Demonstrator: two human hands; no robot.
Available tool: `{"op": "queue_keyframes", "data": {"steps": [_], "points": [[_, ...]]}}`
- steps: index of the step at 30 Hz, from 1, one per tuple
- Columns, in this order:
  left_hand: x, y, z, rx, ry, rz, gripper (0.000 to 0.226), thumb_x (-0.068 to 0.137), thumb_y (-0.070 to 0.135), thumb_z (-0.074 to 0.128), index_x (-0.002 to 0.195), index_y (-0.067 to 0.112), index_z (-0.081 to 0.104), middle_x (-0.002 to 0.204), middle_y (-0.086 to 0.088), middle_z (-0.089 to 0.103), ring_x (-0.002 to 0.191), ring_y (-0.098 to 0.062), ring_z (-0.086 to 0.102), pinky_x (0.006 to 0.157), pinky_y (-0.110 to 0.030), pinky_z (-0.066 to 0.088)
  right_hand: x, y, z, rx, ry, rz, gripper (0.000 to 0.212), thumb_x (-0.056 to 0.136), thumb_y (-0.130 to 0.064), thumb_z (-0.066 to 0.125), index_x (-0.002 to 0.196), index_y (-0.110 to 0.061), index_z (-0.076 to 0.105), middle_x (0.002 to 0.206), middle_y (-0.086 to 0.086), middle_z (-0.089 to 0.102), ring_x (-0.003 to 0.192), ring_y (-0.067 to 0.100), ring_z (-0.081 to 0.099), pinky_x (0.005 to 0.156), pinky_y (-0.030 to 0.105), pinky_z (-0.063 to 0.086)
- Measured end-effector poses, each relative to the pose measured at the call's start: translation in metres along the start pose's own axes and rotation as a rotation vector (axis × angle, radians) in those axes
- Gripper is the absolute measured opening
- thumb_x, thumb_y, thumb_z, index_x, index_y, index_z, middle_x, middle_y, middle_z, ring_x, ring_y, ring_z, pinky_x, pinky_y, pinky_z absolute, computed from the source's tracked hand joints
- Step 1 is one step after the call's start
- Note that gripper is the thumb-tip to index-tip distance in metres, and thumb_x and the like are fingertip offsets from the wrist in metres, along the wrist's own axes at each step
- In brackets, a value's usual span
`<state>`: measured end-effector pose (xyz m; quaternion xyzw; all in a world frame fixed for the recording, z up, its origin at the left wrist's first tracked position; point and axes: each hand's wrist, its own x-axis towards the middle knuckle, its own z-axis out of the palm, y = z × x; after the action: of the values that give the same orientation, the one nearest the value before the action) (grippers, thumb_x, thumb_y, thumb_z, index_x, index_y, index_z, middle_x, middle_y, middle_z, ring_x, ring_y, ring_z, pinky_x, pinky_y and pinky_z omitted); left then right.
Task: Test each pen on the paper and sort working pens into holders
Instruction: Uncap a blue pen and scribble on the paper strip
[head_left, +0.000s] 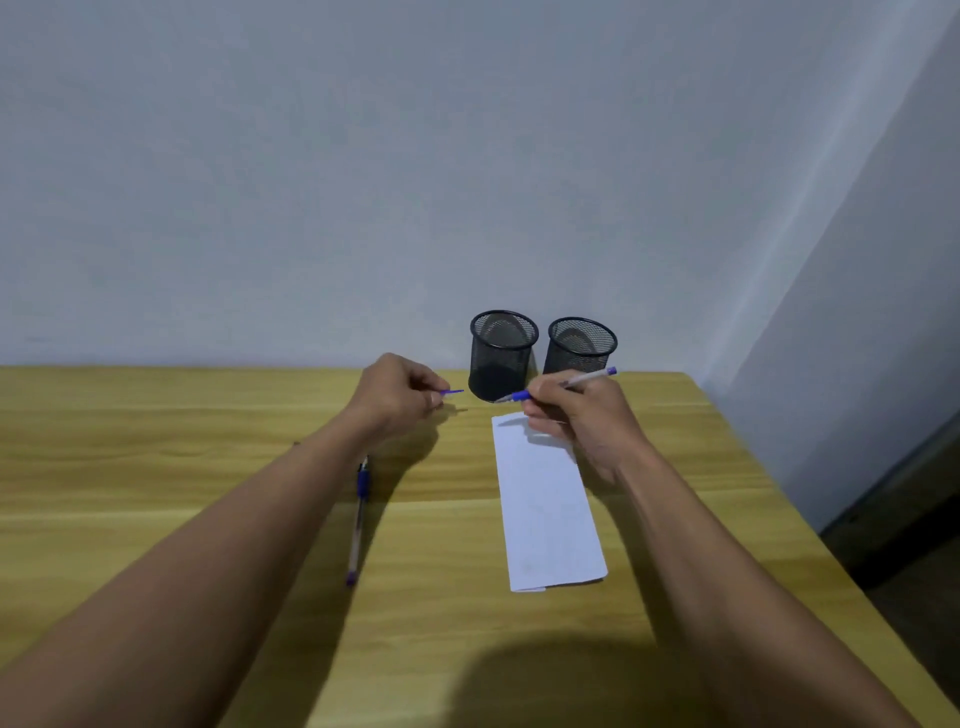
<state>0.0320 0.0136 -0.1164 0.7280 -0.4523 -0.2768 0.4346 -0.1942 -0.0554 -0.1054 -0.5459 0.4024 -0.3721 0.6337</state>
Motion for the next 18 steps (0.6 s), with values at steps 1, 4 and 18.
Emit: {"op": "queue_keyframes", "data": {"steps": [1,4,18], "points": [[0.0,0.0,0.006,0.053,0.02,0.019,0.013,0.086,-0.003,0.068,0.086,0.008,0.075,0.08,-0.011,0.073,0.056,0.0,0.066,0.061,-0.013,0.054,0.001,0.005,0.003,0.015,-0.005,0.016,0.006,0.094,-0.004,0.069,0.098,0.0,0.071,0.078,0.015,0.072,0.073,0.019,0.071,0.075,0.033,0.064],[0.004,-0.004,0.024,0.167,0.058,0.081,0.011,0.081,-0.001,0.073,0.084,0.01,0.074,0.074,-0.007,0.072,0.056,0.0,0.064,0.062,-0.017,0.05,0.002,0.02,0.008,0.042,0.006,0.064,0.013,0.097,-0.008,0.066,0.107,0.0,0.071,0.084,0.019,0.072,0.082,0.026,0.071,0.08,0.039,0.063],[-0.023,-0.008,0.054,0.632,0.165,0.331,0.026,0.093,0.042,0.056,0.107,0.028,0.073,0.111,0.004,0.073,0.11,-0.024,0.055,0.087,-0.039,0.044,-0.006,0.039,-0.006,0.052,0.043,0.085,0.023,0.104,-0.017,0.054,0.096,-0.002,0.07,0.083,0.018,0.073,0.068,0.02,0.069,0.062,0.03,0.063]]}}
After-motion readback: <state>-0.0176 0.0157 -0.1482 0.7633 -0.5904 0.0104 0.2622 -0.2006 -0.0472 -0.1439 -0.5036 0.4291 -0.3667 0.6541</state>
